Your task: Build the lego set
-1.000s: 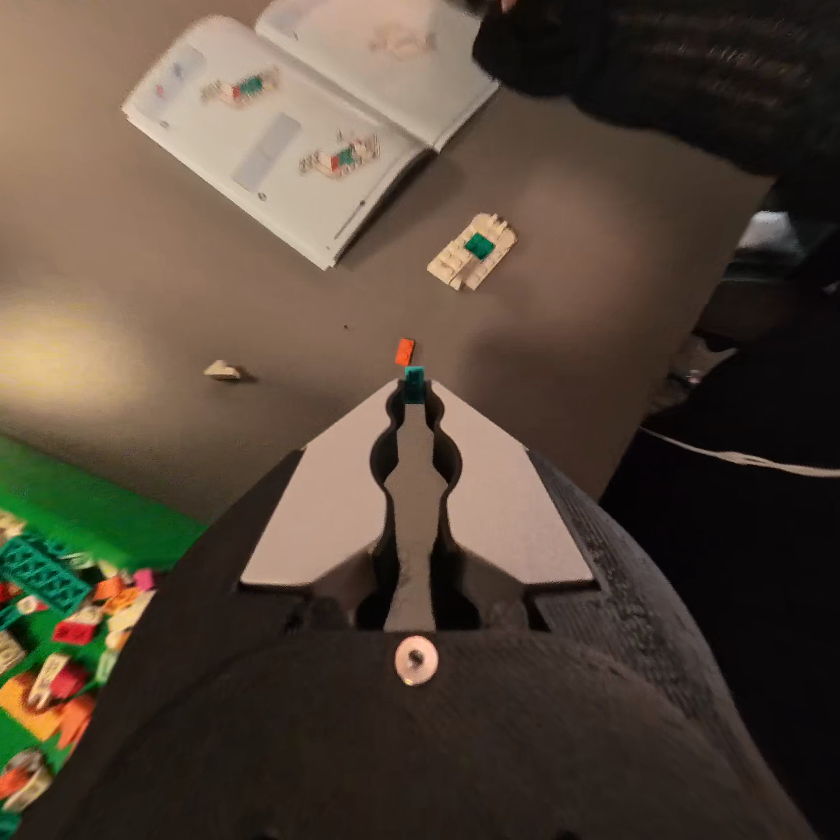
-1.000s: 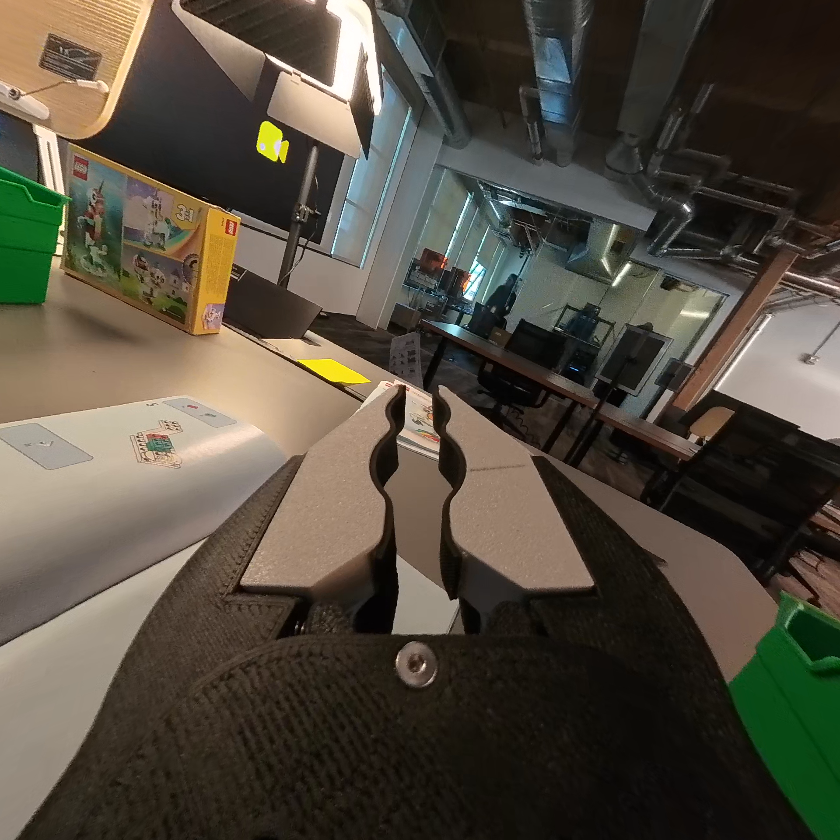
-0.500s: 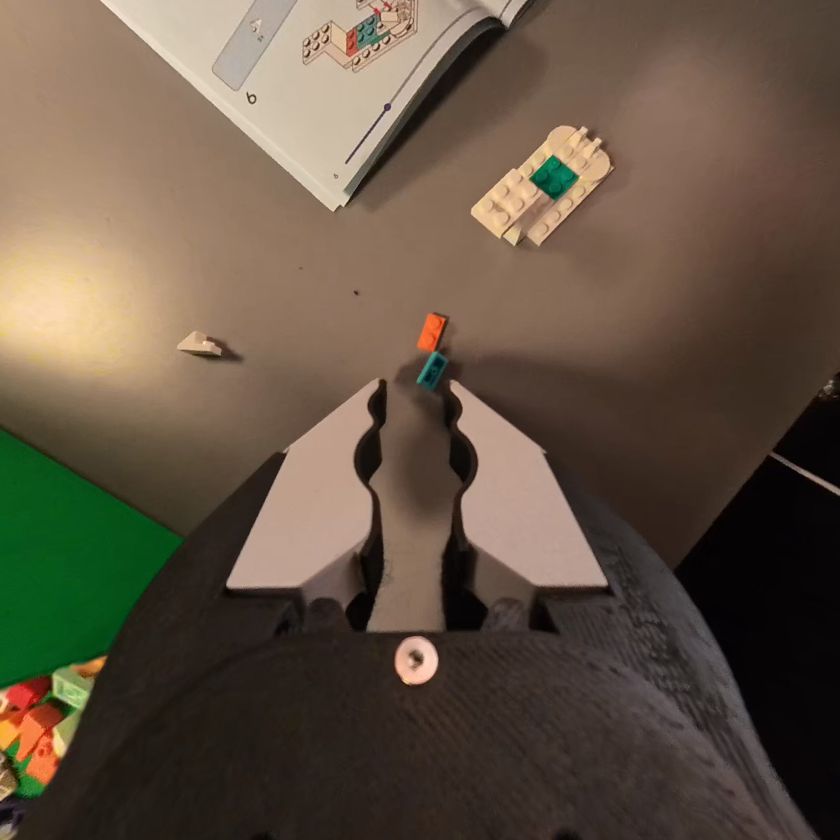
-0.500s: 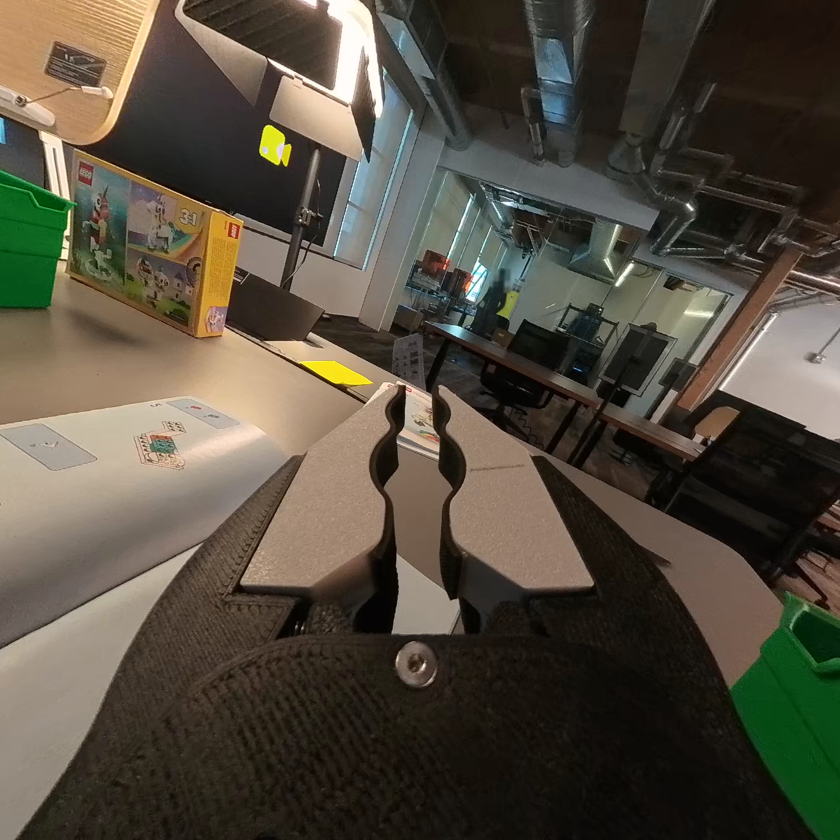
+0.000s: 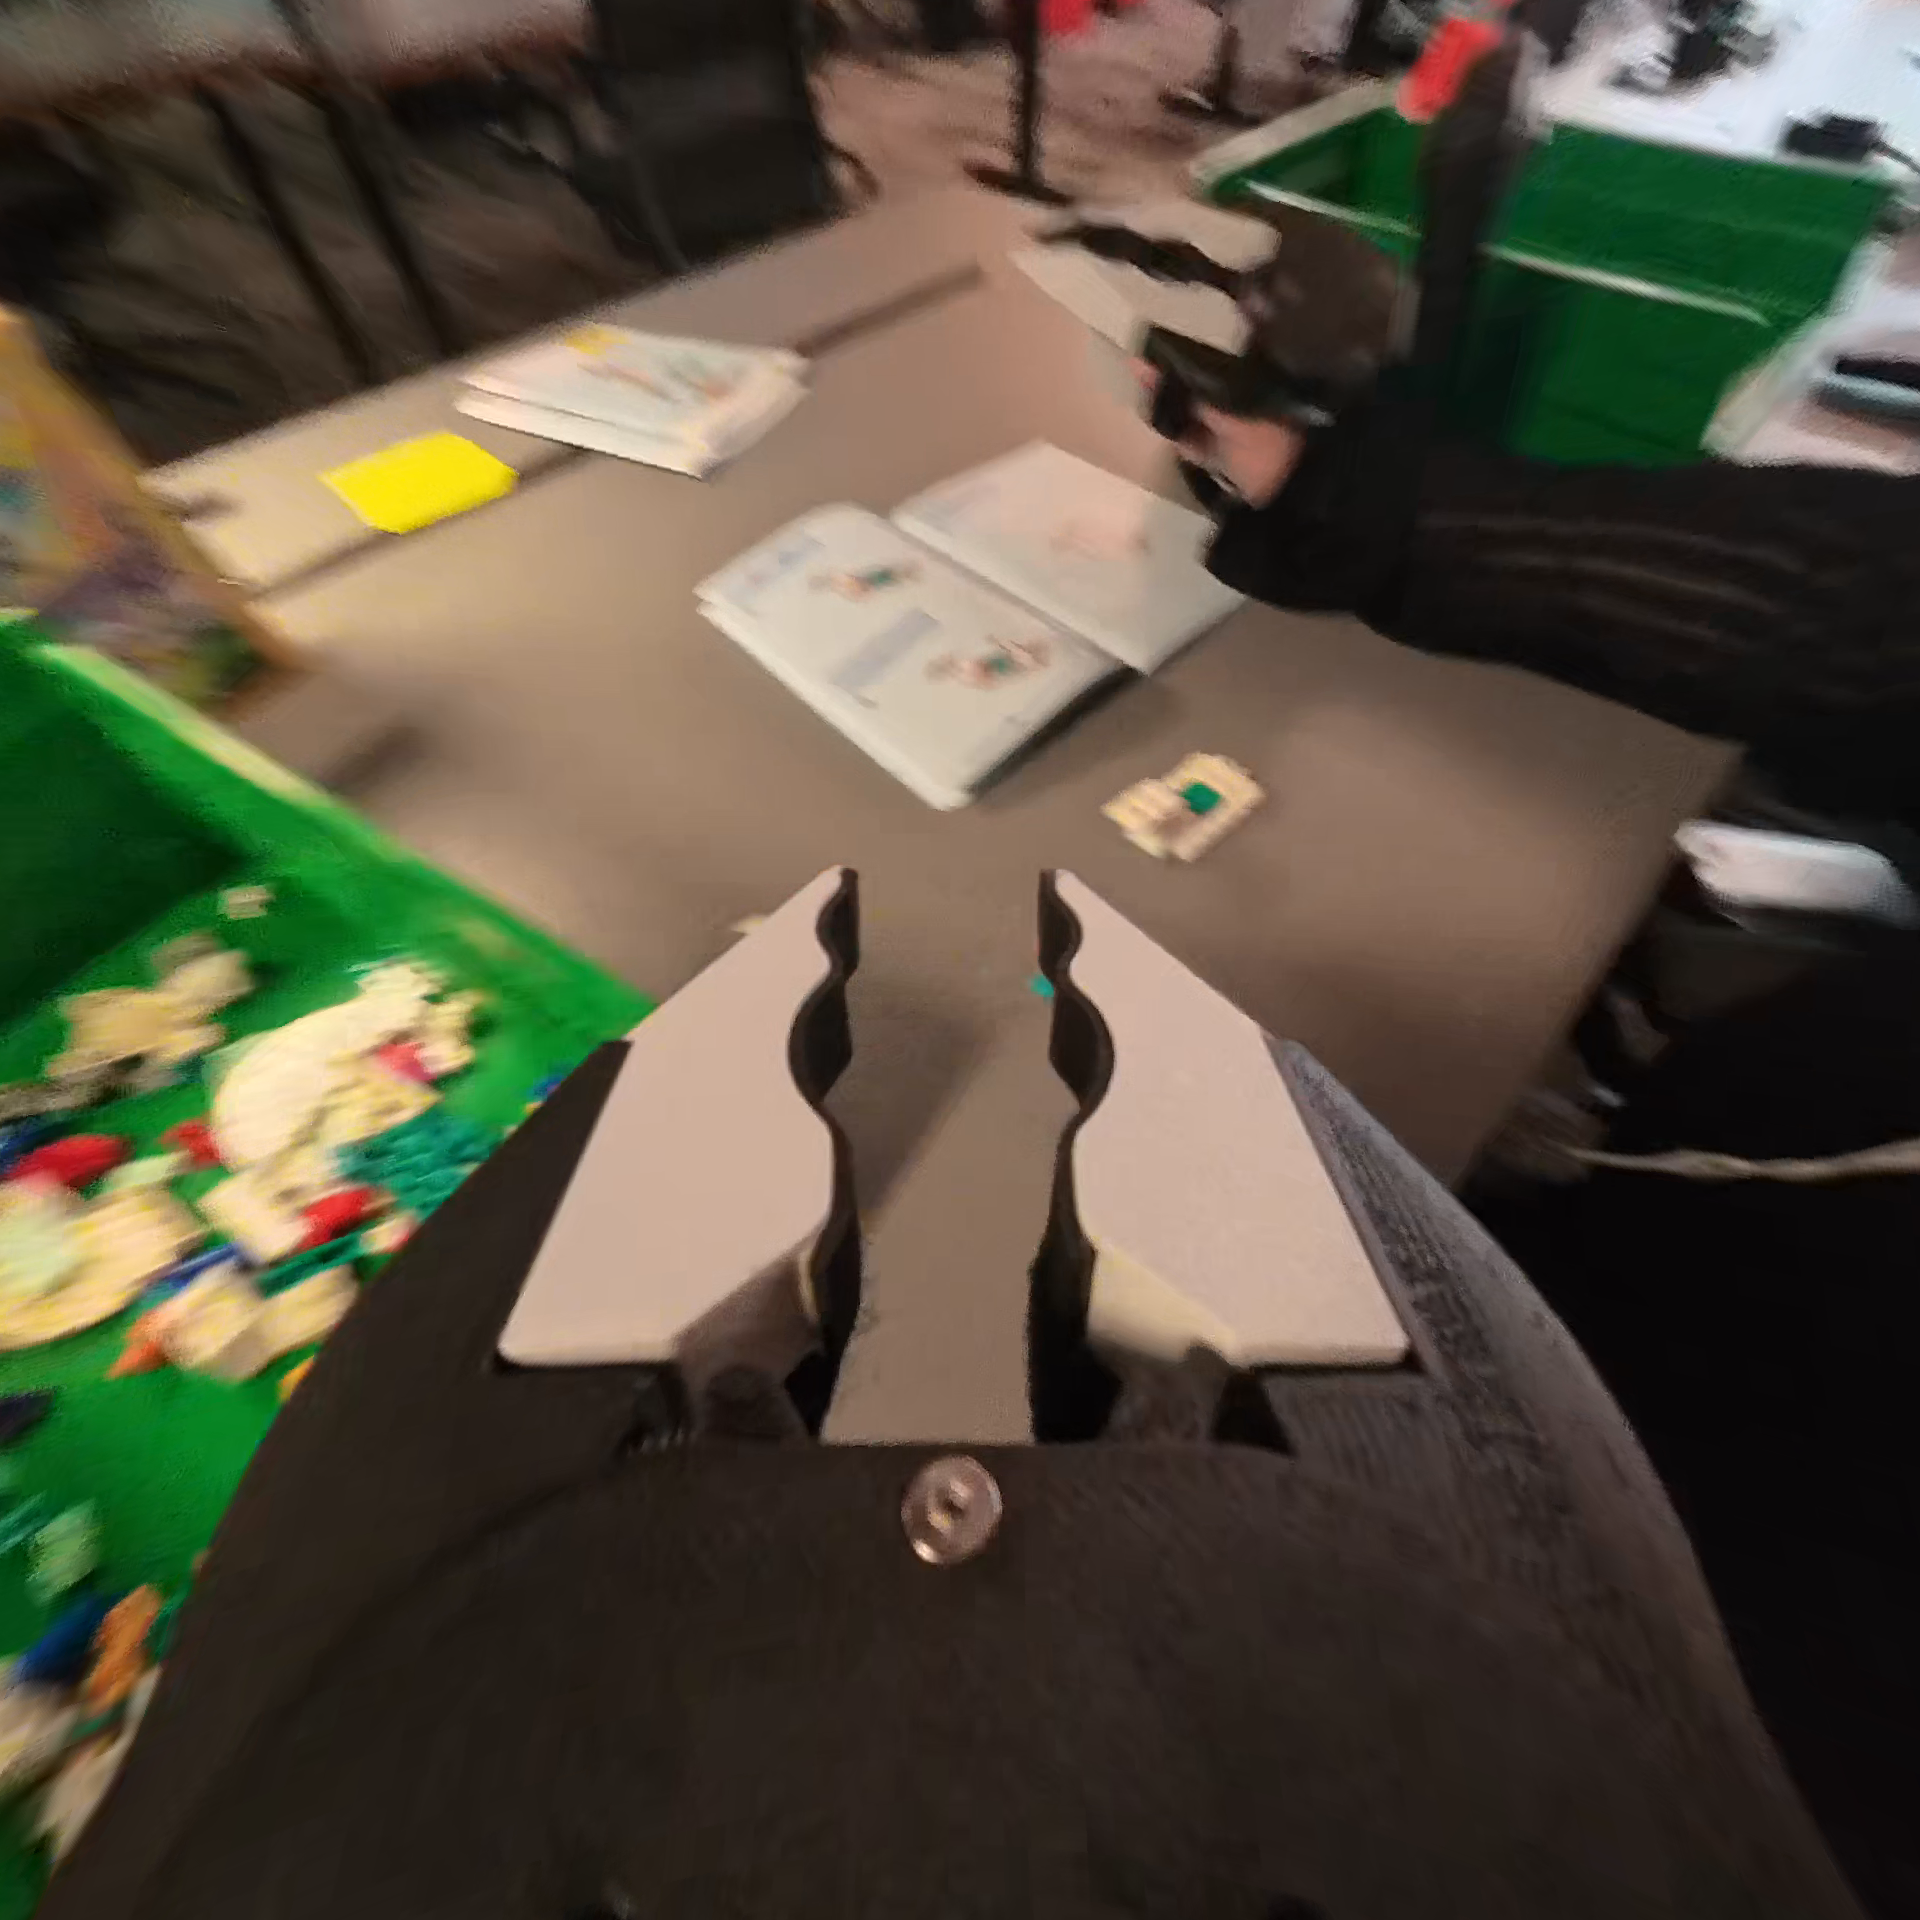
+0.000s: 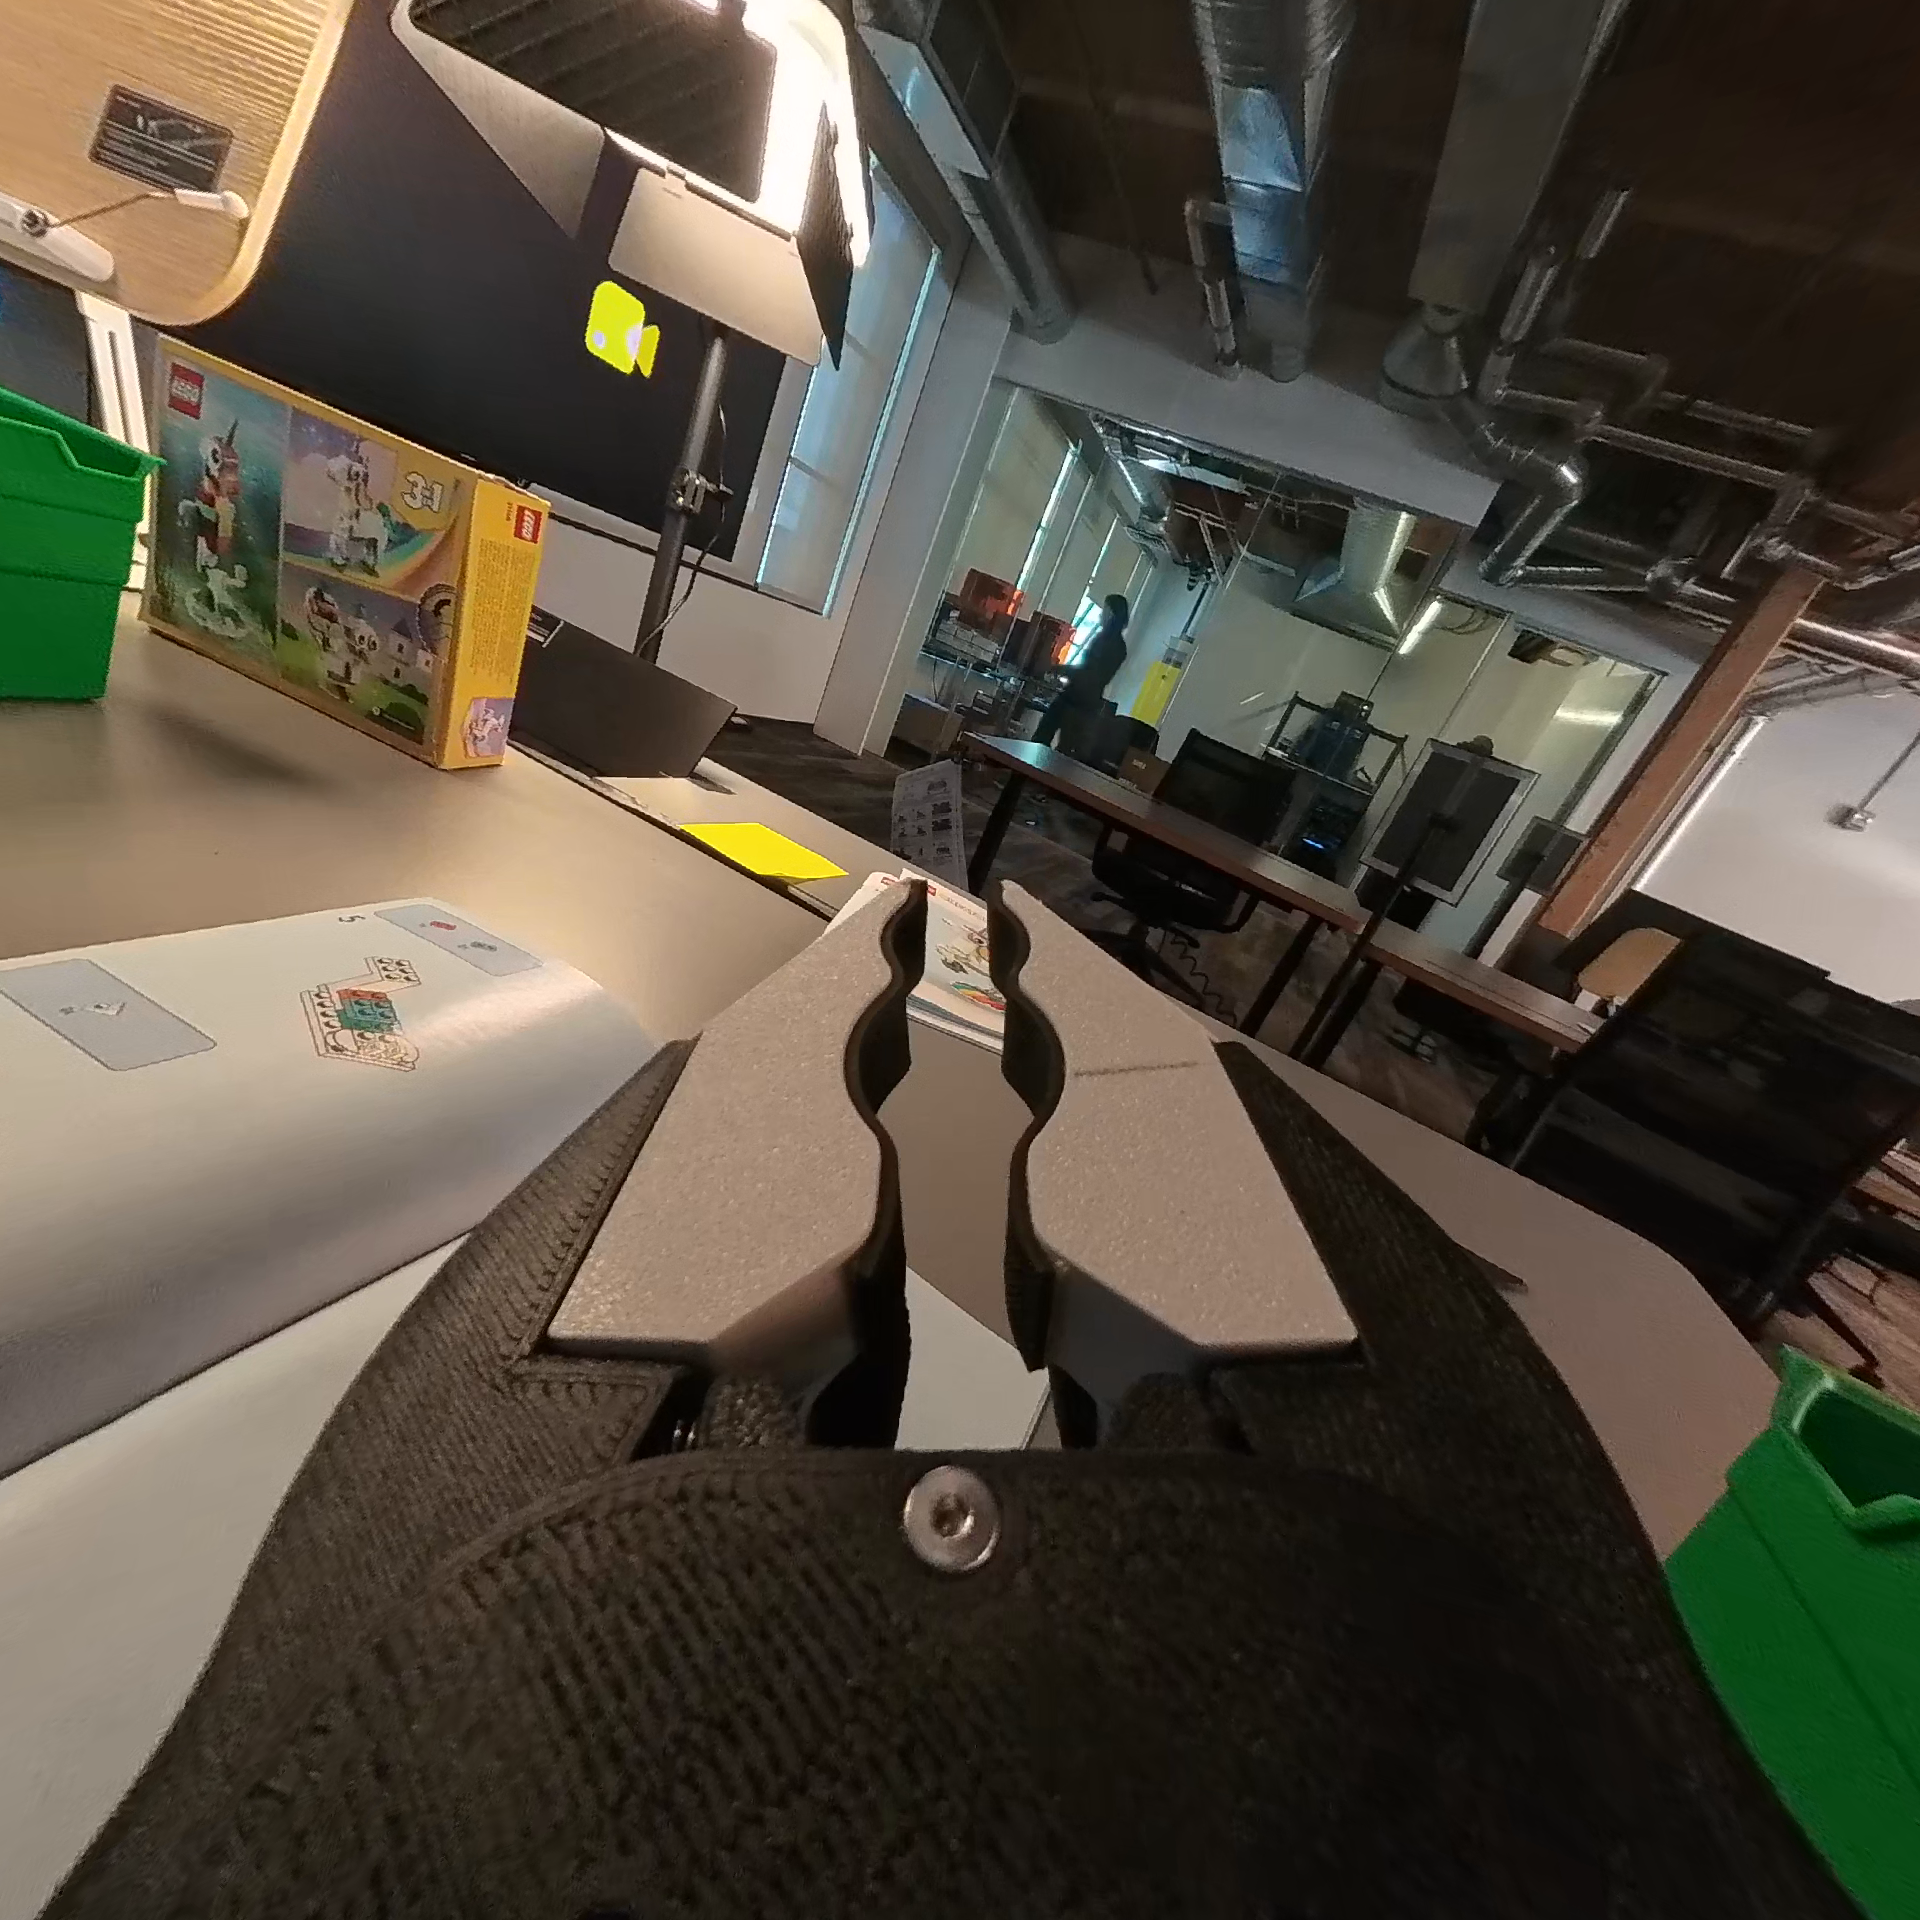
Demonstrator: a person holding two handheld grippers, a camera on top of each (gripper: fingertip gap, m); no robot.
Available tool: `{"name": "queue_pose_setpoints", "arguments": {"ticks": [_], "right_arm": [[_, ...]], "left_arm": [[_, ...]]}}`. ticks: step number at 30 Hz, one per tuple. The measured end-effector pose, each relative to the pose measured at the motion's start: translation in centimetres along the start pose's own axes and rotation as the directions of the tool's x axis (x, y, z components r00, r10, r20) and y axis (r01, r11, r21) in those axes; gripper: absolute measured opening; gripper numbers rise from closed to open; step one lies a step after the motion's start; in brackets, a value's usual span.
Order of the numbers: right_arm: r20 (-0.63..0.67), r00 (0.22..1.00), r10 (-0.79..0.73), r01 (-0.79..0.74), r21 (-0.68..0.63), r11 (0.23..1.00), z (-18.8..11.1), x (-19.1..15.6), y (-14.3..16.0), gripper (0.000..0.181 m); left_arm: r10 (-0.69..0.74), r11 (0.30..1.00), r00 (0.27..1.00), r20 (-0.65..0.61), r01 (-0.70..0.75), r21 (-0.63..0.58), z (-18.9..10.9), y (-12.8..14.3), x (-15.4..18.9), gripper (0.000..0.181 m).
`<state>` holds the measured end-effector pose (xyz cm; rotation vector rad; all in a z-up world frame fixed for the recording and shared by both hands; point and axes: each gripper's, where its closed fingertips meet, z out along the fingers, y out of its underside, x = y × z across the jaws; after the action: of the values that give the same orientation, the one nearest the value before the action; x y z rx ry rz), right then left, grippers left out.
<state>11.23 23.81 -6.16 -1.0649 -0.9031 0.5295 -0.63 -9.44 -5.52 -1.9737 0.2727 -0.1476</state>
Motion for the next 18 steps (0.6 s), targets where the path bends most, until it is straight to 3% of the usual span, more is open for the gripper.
{"name": "queue_pose_setpoints", "arguments": {"ticks": [3,7,12,15,18], "right_arm": [[-0.002,1.0,-0.002,0.002,-0.001,1.0,0.0,0.0,0.0,0.009],[-0.007,1.0,-0.006,0.006,-0.004,1.0,-0.1,0.1,0.0,0.01],[-0.007,1.0,-0.016,0.016,-0.009,1.0,0.0,0.0,0.1,0.01],[-0.005,1.0,-0.02,0.019,-0.011,1.0,0.0,0.0,0.1,0.01],[0.001,1.0,-0.022,0.022,-0.011,1.0,0.1,-0.1,0.2,0.01]], "left_arm": [[-0.113,0.993,0.973,0.202,0.106,0.048,-2.8,-0.4,-5.2,0.032],[-0.261,0.965,0.924,0.278,0.256,0.055,-4.7,0.8,-9.0,0.035],[-0.161,0.956,0.877,0.452,0.253,-0.151,-4.9,4.3,-13.8,0.035],[-0.104,0.927,0.895,0.433,0.246,-0.285,-3.8,5.8,-15.0,0.035],[-0.138,0.891,0.942,0.307,0.253,-0.377,-1.5,7.0,-14.3,0.034]]}}
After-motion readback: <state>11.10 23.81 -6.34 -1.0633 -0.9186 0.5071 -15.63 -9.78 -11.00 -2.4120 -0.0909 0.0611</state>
